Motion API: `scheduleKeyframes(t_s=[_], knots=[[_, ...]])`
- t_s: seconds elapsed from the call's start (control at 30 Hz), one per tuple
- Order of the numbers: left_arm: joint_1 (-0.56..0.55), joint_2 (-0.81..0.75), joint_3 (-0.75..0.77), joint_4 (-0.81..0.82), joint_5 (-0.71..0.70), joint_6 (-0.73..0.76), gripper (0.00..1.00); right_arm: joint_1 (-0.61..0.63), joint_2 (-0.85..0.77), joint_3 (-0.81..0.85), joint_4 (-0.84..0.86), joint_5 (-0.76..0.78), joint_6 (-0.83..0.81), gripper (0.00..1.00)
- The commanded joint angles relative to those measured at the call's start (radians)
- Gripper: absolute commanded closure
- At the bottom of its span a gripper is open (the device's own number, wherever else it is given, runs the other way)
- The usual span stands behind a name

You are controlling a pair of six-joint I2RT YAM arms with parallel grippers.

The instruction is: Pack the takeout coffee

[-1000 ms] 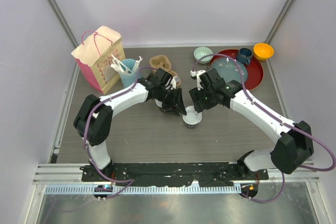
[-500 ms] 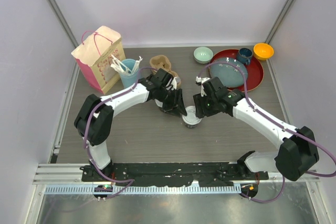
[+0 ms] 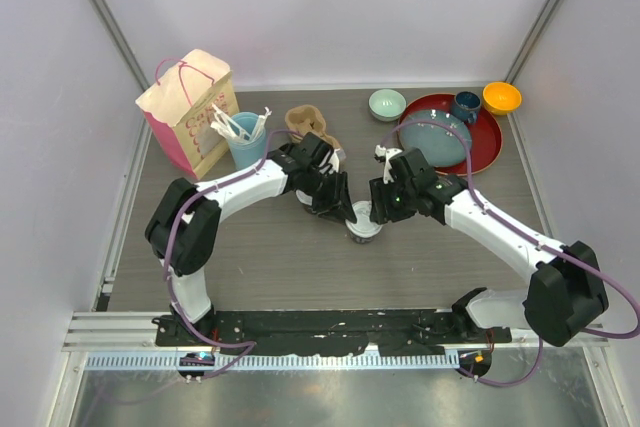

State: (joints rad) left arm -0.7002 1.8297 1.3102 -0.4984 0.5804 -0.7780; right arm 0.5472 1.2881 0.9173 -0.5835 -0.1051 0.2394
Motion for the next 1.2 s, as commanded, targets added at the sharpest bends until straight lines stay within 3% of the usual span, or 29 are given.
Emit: scheduleKeyframes(t_s=[0.0, 0.3, 0.83, 1.0, 1.17], knots=[[0.007, -0.006, -0.025, 0.02, -0.033, 0.011, 0.68, -0.004, -0.01, -0.028, 0.031, -0.011, -0.003, 0.53], [0.013, 0.014, -0.075, -0.002, -0.114, 0.003, 0.76, -0.01, -0.03, -0.095, 0.039, -0.008, 0.015, 0.59], [0.007, 0.088, -0.089, -0.061, -0.243, 0.045, 0.79, -0.044, -0.058, -0.166, 0.057, -0.03, 0.058, 0.65], [0.005, 0.102, -0.08, -0.043, -0.194, 0.04, 0.78, -0.047, -0.062, -0.182, 0.073, -0.053, 0.067, 0.68], [0.002, 0.062, 0.029, -0.032, -0.071, 0.031, 0.73, -0.047, -0.073, -0.176, 0.083, -0.094, 0.054, 0.68]])
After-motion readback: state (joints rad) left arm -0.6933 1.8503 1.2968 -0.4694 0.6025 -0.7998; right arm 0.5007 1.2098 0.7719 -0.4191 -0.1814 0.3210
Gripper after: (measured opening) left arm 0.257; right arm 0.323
